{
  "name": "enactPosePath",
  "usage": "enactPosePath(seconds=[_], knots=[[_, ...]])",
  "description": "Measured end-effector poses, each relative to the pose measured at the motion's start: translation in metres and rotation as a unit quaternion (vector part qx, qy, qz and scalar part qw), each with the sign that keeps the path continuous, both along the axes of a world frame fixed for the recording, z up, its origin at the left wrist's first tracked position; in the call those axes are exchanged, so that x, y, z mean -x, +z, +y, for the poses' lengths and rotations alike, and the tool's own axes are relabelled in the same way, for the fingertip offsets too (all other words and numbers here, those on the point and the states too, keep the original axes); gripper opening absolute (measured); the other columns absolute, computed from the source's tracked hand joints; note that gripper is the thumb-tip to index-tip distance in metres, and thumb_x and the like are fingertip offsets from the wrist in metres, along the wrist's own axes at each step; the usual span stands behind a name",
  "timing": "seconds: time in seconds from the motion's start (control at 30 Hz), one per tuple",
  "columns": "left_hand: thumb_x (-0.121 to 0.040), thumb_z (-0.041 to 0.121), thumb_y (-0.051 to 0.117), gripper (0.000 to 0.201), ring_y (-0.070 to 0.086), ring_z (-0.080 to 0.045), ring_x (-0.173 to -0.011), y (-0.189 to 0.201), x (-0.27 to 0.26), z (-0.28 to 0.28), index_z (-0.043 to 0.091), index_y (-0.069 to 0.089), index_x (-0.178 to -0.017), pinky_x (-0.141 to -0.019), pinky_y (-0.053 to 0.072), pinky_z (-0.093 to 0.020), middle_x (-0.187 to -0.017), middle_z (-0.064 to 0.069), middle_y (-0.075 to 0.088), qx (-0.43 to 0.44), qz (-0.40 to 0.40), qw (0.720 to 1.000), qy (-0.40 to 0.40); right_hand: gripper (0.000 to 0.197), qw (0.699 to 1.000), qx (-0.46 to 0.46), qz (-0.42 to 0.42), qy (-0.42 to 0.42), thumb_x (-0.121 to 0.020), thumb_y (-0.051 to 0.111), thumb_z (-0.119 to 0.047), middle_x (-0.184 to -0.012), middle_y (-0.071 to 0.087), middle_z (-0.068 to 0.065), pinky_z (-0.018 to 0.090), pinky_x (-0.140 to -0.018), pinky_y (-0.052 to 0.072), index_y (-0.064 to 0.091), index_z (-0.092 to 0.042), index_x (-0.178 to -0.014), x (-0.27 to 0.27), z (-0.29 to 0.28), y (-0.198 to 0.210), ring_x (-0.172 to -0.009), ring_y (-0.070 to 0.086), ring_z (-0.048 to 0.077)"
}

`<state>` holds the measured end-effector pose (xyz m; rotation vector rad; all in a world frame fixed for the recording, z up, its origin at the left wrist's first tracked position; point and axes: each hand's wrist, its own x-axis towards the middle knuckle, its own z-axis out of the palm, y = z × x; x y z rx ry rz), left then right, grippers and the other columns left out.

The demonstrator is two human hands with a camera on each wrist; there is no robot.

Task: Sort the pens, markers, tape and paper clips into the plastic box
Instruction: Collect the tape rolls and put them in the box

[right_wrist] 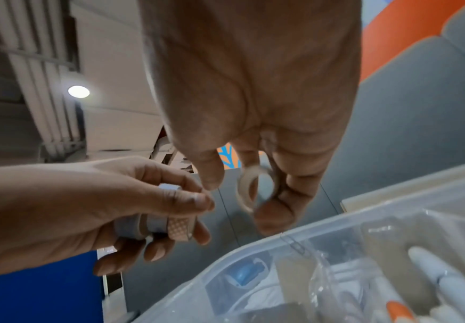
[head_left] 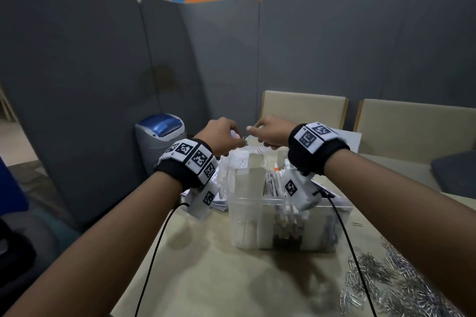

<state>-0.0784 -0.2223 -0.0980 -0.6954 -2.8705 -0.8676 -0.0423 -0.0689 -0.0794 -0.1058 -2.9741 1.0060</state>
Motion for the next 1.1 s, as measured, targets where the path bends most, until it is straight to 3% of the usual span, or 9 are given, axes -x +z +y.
enactPosePath(seconds=[0.07, 0.2, 0.33, 0.43, 0.6, 0.67, 0.87, 1.0, 1.1], knots=[[-0.083, 0.034, 0.070, 0.023, 0.066, -0.016, -0.058, 0.000, 0.004, 0.000, 0.014, 0.063, -0.093, -0.043, 0.046, -0.022, -0.081, -0.006, 0.068, -0.018, 0.002, 1.000, 0.009, 0.046, 0.994, 0.095, -0.044, 0.005, -0.099, 0.048, -0.035, -0.084, 0.053, 0.013, 0.035, -0.071, 0.052, 0.057, 0.003, -0.123, 0.001, -0.004, -0.002, -0.069, 0.051, 0.022], [-0.081, 0.039, 0.070, 0.028, 0.061, -0.014, -0.053, 0.000, 0.009, 0.005, 0.013, 0.064, -0.090, -0.042, 0.043, -0.021, -0.079, -0.006, 0.067, -0.014, 0.014, 1.000, 0.021, 0.034, 0.980, 0.189, -0.062, -0.015, -0.100, 0.047, -0.018, -0.102, 0.048, 0.014, 0.040, -0.083, 0.053, 0.049, 0.007, -0.124, -0.001, -0.003, -0.006, -0.071, 0.053, 0.021], [-0.084, 0.044, 0.067, 0.031, 0.058, -0.011, -0.055, 0.002, 0.010, 0.015, 0.015, 0.065, -0.094, -0.043, 0.041, -0.020, -0.078, -0.002, 0.066, 0.040, 0.000, 0.999, 0.003, 0.037, 0.986, 0.163, -0.027, -0.036, -0.098, 0.043, -0.012, -0.123, 0.054, 0.019, 0.040, -0.086, 0.055, 0.048, -0.003, -0.133, -0.007, 0.015, -0.003, -0.093, 0.060, 0.028], [-0.086, 0.046, 0.064, 0.036, 0.063, -0.015, -0.068, 0.005, 0.013, 0.023, 0.013, 0.065, -0.100, -0.046, 0.046, -0.022, -0.084, -0.003, 0.066, 0.070, -0.009, 0.997, -0.016, 0.036, 0.989, 0.144, -0.025, -0.025, -0.098, 0.043, -0.013, -0.122, 0.053, 0.015, 0.042, -0.084, 0.058, 0.049, -0.011, -0.133, -0.022, 0.033, 0.000, -0.103, 0.063, 0.030], [-0.086, 0.044, 0.064, 0.035, 0.066, -0.020, -0.083, 0.019, 0.004, 0.042, 0.012, 0.068, -0.099, -0.067, 0.060, -0.034, -0.095, -0.005, 0.070, 0.111, 0.017, 0.993, -0.033, 0.029, 0.993, 0.111, 0.015, -0.023, -0.096, 0.049, -0.011, -0.109, 0.060, 0.007, 0.037, -0.079, 0.059, 0.055, -0.011, -0.124, -0.063, 0.077, -0.001, -0.096, 0.063, 0.022], [-0.086, 0.044, 0.064, 0.035, 0.066, -0.020, -0.081, 0.028, -0.007, 0.057, 0.012, 0.067, -0.103, -0.067, 0.060, -0.034, -0.098, -0.006, 0.069, 0.091, 0.041, 0.993, -0.056, 0.025, 0.994, 0.093, 0.035, -0.034, -0.096, 0.052, -0.014, -0.108, 0.062, 0.006, 0.036, -0.077, 0.060, 0.059, -0.014, -0.120, -0.087, 0.101, -0.002, -0.096, 0.065, 0.020], [-0.087, 0.048, 0.063, 0.038, 0.063, -0.014, -0.084, 0.037, -0.090, 0.159, 0.020, 0.065, -0.112, -0.071, 0.050, -0.028, -0.106, 0.000, 0.066, 0.042, 0.070, 0.968, -0.236, 0.017, 0.984, 0.079, 0.009, -0.161, -0.094, 0.054, -0.012, -0.108, 0.067, 0.014, 0.038, -0.077, 0.057, 0.062, -0.009, -0.110, -0.195, 0.206, -0.022, -0.100, 0.068, 0.026], [-0.088, 0.049, 0.062, 0.036, 0.064, -0.007, -0.085, 0.015, -0.167, 0.241, 0.023, 0.063, -0.113, -0.064, 0.048, -0.022, -0.103, 0.005, 0.067, 0.053, 0.037, 0.913, -0.402, 0.018, 0.958, 0.068, -0.042, -0.275, -0.096, 0.053, -0.015, -0.106, 0.070, 0.012, 0.036, -0.075, 0.056, 0.063, -0.008, -0.110, -0.283, 0.281, -0.044, -0.095, 0.070, 0.028], [-0.087, 0.048, 0.063, 0.037, 0.064, -0.008, -0.084, -0.020, -0.215, 0.300, 0.023, 0.063, -0.115, -0.073, 0.048, -0.023, -0.104, 0.005, 0.070, 0.095, 0.006, 0.864, -0.494, 0.017, 0.931, 0.053, -0.071, -0.354, -0.094, 0.053, -0.014, -0.103, 0.071, 0.013, 0.036, -0.074, 0.055, 0.063, -0.008, -0.107, -0.346, 0.325, -0.067, -0.088, 0.071, 0.026]])
